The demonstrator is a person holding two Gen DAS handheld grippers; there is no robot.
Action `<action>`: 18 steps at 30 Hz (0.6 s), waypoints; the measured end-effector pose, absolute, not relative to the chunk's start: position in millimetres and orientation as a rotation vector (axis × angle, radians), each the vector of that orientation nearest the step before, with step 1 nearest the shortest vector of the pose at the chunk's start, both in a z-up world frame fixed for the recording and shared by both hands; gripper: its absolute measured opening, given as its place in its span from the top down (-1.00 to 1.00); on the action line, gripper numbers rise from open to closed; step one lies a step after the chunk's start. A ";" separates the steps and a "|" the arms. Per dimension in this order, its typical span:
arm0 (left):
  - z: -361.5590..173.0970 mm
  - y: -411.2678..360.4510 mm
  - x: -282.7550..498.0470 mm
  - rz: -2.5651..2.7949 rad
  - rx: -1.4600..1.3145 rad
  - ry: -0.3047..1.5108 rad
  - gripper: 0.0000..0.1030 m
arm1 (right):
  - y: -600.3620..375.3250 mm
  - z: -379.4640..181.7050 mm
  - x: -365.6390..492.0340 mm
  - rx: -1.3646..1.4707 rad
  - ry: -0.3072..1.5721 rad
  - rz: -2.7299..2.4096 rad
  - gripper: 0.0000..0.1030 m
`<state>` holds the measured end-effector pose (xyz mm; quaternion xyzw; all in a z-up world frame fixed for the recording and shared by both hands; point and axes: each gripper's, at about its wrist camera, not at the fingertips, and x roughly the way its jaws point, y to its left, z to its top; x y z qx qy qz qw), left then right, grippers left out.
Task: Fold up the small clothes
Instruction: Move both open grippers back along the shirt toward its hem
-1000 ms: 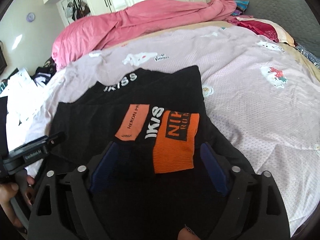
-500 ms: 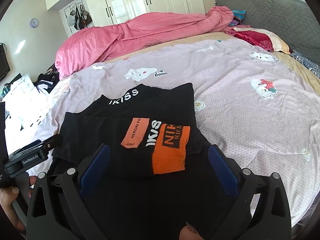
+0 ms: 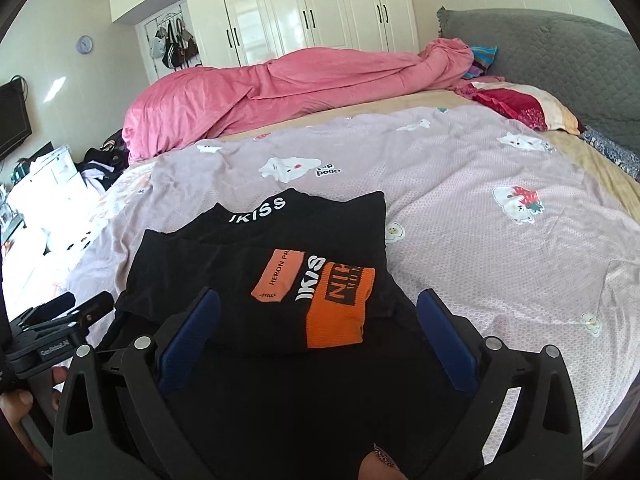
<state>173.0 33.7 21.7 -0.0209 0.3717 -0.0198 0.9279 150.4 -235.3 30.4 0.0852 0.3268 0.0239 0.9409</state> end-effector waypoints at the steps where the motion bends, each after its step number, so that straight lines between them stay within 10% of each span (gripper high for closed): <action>1: 22.7 34.8 170.8 -0.040 -0.048 0.759 -0.82 | -235.1 31.1 148.9 0.168 0.668 0.042 -0.92; 18: 44.1 35.3 129.5 -0.023 -0.035 0.696 -0.82 | -236.3 44.4 122.9 0.146 0.645 0.057 -0.92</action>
